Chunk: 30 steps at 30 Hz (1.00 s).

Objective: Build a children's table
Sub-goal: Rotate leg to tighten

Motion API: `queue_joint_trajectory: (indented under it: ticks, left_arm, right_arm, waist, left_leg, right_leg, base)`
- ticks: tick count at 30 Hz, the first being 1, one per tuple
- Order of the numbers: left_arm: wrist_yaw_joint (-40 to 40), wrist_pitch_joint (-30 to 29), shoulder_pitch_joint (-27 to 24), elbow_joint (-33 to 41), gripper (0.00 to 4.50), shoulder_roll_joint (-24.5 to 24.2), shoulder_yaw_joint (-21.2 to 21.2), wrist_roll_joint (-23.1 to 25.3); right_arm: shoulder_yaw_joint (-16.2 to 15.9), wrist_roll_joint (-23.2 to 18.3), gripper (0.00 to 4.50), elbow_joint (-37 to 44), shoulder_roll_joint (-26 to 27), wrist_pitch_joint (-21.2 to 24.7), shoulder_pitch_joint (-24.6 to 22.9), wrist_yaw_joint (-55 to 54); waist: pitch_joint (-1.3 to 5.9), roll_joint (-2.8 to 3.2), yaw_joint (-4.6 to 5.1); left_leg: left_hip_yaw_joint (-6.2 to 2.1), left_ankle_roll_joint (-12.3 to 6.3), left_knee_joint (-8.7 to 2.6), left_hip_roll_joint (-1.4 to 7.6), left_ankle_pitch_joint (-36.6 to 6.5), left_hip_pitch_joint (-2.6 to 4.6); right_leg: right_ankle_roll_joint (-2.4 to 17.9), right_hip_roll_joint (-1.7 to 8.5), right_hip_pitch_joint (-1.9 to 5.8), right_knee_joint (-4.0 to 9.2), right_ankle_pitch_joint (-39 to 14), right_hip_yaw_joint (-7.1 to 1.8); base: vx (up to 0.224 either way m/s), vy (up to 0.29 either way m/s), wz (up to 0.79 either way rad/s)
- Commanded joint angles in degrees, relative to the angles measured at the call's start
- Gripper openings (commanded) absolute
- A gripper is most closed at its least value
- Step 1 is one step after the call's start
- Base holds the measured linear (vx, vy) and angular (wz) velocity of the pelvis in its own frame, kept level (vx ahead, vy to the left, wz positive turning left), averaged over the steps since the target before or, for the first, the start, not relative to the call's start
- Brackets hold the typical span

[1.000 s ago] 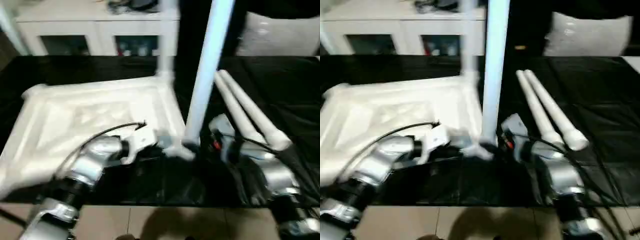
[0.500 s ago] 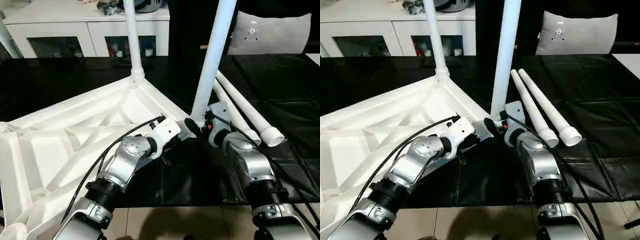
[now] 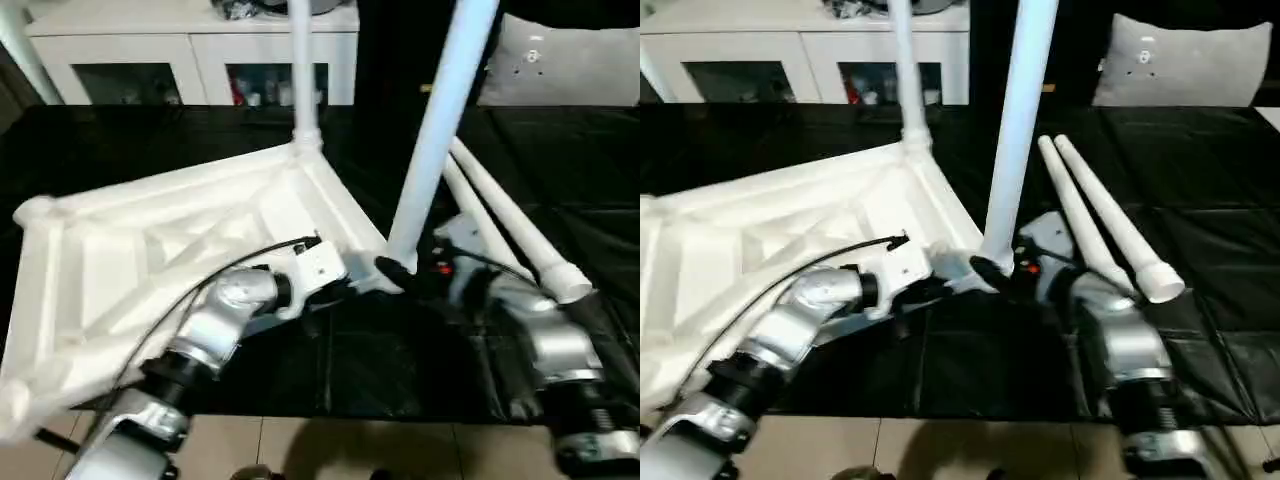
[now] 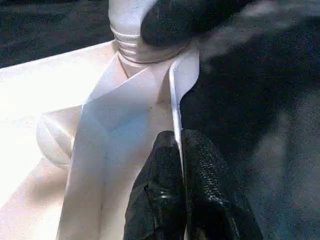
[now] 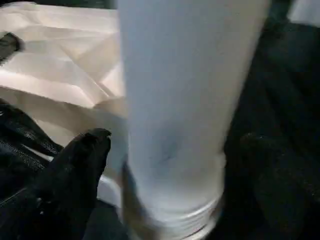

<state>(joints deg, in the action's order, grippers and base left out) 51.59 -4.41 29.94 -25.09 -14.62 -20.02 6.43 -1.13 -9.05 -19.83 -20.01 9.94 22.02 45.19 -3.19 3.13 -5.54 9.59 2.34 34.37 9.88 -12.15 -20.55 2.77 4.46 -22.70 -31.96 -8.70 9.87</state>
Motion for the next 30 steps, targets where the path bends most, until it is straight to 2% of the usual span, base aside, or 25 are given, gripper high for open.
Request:
queue_joint_trajectory:
  ticks: [1,3,4,5,9,10,12,14,19,22,25,26,30]
  left_arm:
    - [4.2,2.25,0.26,-0.03,0.0,-1.31,-1.53,-0.19]
    - [7.79,4.75,0.36,-0.86,0.0,-3.37,-2.28,-0.25]
    - [9.07,5.66,0.39,-1.1,0.0,-4.06,-2.45,-0.39]
    - [9.72,6.18,0.42,-1.22,0.0,-4.38,-2.52,-0.5]
    - [14.44,8.47,0.54,-1.31,0.0,-6.8,-3.03,-2.0]
    - [15.21,8.66,0.47,-1.15,0.0,-7.11,-3.09,-2.3]
    - [17.02,8.97,0.11,-0.54,0.0,-7.73,-3.22,-2.92]
    - [20.16,9.2,-0.66,0.72,0.0,-8.74,-3.63,-4.15]
    - [21.7,9.58,-0.82,0.66,0.0,-9.08,-3.78,-4.78]
    - [22.43,9.71,-0.72,0.44,0.0,-9.35,-3.77,-4.98]
    - [22.65,9.64,-0.61,0.39,0.0,-9.37,-3.75,-5.09]
    - [22.68,9.62,-0.59,0.38,0.0,-9.37,-3.75,-5.14]
    - [22.74,9.46,-0.63,0.42,0.0,-9.43,-3.76,-5.35]
  right_arm:
    - [-1.27,-0.88,4.43,2.42,-1.53,-0.88,-1.2,4.45]
    - [-3.36,-0.85,4.43,4.29,-4.88,-1.79,-2.26,10.75]
    - [-4.01,-0.89,4.43,4.75,-5.87,-2.15,-2.51,12.78]
    - [-4.3,-0.93,4.43,4.9,-6.3,-2.31,-2.58,13.73]
    - [-5.93,-2.21,4.43,5.11,-8.36,-2.41,-2.7,19.07]
    - [-6.06,-2.31,4.27,5.02,-8.47,-2.26,-2.62,19.47]
    - [-6.18,-2.76,4.27,4.93,-8.54,-1.84,-2.53,20.27]
    - [-6.32,-4.2,3.99,5.28,-8.46,-0.59,-2.61,21.89]
    - [-7.24,-4.64,3.68,6.08,-8.9,0.43,-3.03,24.1]
    - [-7.57,-4.95,3.42,6.4,-8.91,0.35,-3.25,24.55]
    - [-7.62,-5.17,3.22,6.52,-8.92,0.68,-3.21,24.91]
    - [-7.71,-5.2,3.01,6.59,-8.93,0.75,-3.21,24.98]
    - [-8.07,-5.06,2.86,6.89,-8.89,1.05,-3.39,25.32]
  waist:
    - [4.51,-0.81,-0.54]
    - [4.38,-0.77,-0.82]
    - [4.35,-0.7,-1.25]
    - [4.29,-0.73,-1.38]
    - [4.19,-0.97,-1.35]
    - [4.2,-0.93,-1.39]
    - [4.25,-0.92,-1.42]
    - [4.34,-0.91,-1.58]
    - [4.43,-0.83,-2.07]
    - [4.4,-0.87,-2.52]
    - [4.3,-0.97,-2.57]
    - [4.28,-0.93,-2.57]
    - [4.34,-1.0,-2.57]
  left_leg:
    - [-1.3,-7.33,-3.24,3.8,-3.61,-0.32]
    - [-1.23,-7.52,-3.27,3.86,-4.08,-0.26]
    - [-1.18,-7.53,-3.23,3.88,-4.86,-0.22]
    - [-1.21,-7.35,-3.35,3.99,-5.12,-0.15]
    - [-1.3,-6.52,-3.46,4.11,-6.63,-0.03]
    - [-1.32,-6.52,-3.45,4.13,-6.65,-0.09]
    - [-1.31,-6.54,-3.43,4.16,-6.04,-0.09]
    - [-1.34,-6.72,-3.4,4.3,-5.32,-0.13]
    - [-1.32,-7.23,-3.26,4.42,-3.8,-0.17]
    - [-1.23,-6.9,-3.3,4.36,-3.83,-0.04]
    - [-1.22,-6.53,-3.36,4.28,-4.38,-0.02]
    - [-1.25,-6.49,-3.39,4.33,-4.43,-0.02]
    - [-1.24,-6.58,-3.33,4.27,-3.96,-0.13]
  right_leg:
    - [5.58,5.93,3.9,3.11,-13.65,-4.56]
    - [5.03,5.76,3.71,3.35,-15.2,-4.45]
    - [3.94,5.75,3.72,3.68,-17.16,-4.38]
    - [3.67,5.7,3.58,3.71,-17.92,-4.37]
    - [3.18,5.75,3.51,4.04,-20.22,-4.26]
    - [3.26,5.83,3.55,3.95,-20.15,-4.32]
    - [3.58,5.76,3.45,3.83,-19.4,-4.35]
    - [4.2,5.83,3.48,3.5,-18.09,-4.46]
    - [5.25,5.82,3.43,3.06,-15.47,-4.52]
    - [4.55,5.79,3.39,3.24,-16.81,-4.54]
    - [4.15,5.78,3.4,3.39,-17.88,-4.51]
    - [4.12,5.81,3.41,3.4,-18.01,-4.49]
    - [4.08,5.78,3.45,3.28,-17.35,-4.51]
  base:
    - [0.0,0.0,0.0]
    - [0.0,0.0,0.0]
    - [0.0,0.0,0.0]
    - [0.0,0.0,0.0]
    - [0.0,0.0,0.0]
    - [0.0,0.0,0.0]
    - [0.0,0.0,0.0]
    - [0.0,0.0,0.0]
    - [0.0,0.0,0.0]
    - [0.0,0.0,0.0]
    - [0.0,0.0,0.0]
    - [0.0,0.0,0.0]
    - [0.0,0.0,0.0]
